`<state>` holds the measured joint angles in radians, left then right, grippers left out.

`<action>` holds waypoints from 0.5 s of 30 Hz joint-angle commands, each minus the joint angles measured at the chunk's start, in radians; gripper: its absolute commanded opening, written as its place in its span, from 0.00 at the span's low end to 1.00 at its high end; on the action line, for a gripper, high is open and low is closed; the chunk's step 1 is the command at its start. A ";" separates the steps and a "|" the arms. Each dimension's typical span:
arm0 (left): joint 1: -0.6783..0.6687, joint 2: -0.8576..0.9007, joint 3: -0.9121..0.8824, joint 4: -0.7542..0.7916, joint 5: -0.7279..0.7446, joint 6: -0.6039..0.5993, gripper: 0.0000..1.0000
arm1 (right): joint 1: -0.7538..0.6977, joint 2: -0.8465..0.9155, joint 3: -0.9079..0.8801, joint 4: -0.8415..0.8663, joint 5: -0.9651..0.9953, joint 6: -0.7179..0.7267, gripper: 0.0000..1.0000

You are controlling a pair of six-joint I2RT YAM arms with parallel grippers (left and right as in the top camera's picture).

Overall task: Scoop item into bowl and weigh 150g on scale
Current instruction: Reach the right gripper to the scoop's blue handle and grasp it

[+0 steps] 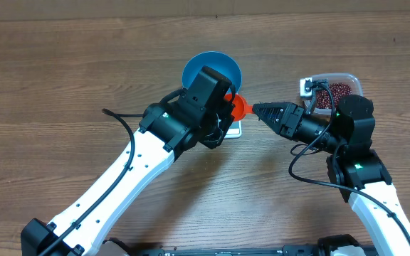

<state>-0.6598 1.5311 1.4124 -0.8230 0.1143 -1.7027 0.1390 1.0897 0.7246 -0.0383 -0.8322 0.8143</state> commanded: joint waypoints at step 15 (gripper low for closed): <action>-0.027 0.001 0.006 -0.018 -0.040 -0.057 0.04 | 0.006 0.001 0.015 0.008 0.021 0.001 0.16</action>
<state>-0.6701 1.5311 1.4124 -0.8402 0.1074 -1.7370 0.1390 1.0893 0.7246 -0.0372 -0.8219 0.8165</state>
